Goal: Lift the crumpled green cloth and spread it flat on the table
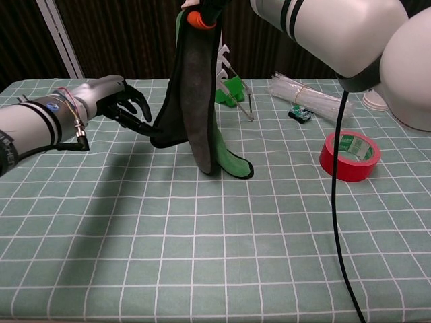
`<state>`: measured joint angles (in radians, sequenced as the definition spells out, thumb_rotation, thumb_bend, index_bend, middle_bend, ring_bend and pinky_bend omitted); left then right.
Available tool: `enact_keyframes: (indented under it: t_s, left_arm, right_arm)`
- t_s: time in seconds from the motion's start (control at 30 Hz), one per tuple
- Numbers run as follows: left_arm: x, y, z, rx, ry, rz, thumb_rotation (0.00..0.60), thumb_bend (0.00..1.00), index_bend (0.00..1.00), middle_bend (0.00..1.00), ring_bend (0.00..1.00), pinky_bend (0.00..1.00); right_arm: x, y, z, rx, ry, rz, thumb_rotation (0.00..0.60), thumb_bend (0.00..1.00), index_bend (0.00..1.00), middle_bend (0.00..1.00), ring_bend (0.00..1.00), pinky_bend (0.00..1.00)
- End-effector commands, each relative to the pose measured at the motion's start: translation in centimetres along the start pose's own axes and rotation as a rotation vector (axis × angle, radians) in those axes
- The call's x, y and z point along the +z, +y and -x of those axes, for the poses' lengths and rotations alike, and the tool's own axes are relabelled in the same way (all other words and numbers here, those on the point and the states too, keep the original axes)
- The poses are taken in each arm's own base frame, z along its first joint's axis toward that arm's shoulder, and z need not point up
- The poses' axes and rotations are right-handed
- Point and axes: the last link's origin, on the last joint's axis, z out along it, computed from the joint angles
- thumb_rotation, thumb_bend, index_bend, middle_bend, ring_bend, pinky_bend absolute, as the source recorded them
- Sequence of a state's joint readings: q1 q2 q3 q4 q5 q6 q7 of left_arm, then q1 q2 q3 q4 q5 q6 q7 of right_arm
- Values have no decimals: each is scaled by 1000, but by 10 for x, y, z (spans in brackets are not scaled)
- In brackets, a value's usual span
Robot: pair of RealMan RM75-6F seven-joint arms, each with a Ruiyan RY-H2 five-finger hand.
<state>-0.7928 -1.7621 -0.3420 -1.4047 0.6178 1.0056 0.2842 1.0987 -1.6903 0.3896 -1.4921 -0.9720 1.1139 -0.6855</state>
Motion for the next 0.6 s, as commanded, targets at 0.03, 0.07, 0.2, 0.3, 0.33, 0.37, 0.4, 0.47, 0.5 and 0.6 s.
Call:
enact_keyframes:
  t_s: [0.03,0.07,0.2,0.3,0.33,0.37,0.4,0.47,0.5,0.6]
  left_arm:
    - [1,2,2,-31,-18,-6,499,83,534,258,200,311]
    - [2,2,3,-33,-21,-8,502,90,539,260,200,312]
    - [3,1,5,-35,-25,-14,529,141,571,268,200,313]
    - [4,0,6,-39,-27,-16,545,185,591,279,200,313]
    - [4,0,6,-45,-24,-16,553,209,599,284,200,313]
    - [5,1,6,-54,-18,-14,559,225,606,289,200,313]
    - [5,1,6,-58,-11,-12,572,257,621,300,200,313]
    - [6,1,6,-66,2,-5,592,324,649,323,201,317]
    - [6,1,6,-70,5,-1,599,365,664,334,201,319]
    - [5,2,6,-95,21,13,600,452,699,364,213,323]
  right_arm:
    - [-2,-2,1,7,-2,-1,600,660,732,253,0,0]
    - [-2,-2,1,12,-2,-1,600,659,732,253,0,0]
    - [-4,-3,0,19,-2,-2,600,659,733,253,0,0]
    - [-4,-2,-1,30,0,3,600,659,733,253,0,0]
    - [-4,-2,-1,39,-1,6,600,660,733,253,0,0]
    - [-4,-1,-2,52,-6,9,600,660,733,254,0,0]
    - [-5,-1,-2,61,-10,12,600,659,733,253,0,0]
    - [-5,1,-3,76,-15,17,599,658,733,254,0,0]
    - [-6,1,-4,80,-15,19,599,658,733,253,0,0]
    - [-7,6,-6,89,-15,27,600,658,733,254,0,0]
